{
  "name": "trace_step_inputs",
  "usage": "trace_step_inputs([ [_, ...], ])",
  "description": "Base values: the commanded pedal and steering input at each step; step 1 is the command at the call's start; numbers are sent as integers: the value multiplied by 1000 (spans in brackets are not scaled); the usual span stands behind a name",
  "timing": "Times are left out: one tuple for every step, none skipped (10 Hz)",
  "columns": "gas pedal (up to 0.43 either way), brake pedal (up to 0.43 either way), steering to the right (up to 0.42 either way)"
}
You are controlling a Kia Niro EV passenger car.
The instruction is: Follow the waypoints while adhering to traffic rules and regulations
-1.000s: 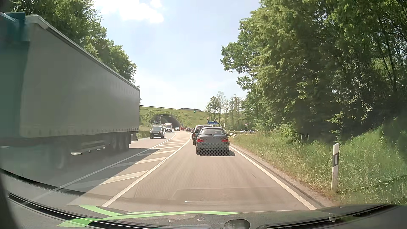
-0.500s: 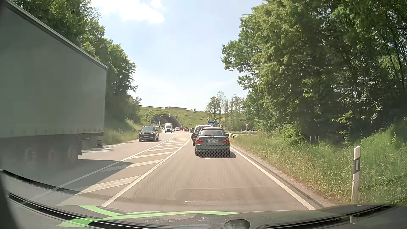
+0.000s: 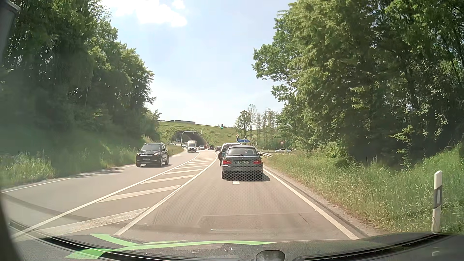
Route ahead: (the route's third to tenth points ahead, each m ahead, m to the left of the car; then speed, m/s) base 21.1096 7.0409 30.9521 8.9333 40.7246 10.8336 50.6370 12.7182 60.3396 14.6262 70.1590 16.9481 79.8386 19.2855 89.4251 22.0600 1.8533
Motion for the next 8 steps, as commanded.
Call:
trace_step_inputs([
  [28, 0, -8],
  [39, 0, -10],
  [47, 0, -12],
  [59, 0, -12],
  [87, 0, -15],
  [87, 0, -18],
  [87, 0, -20],
  [98, 0, -21],
])
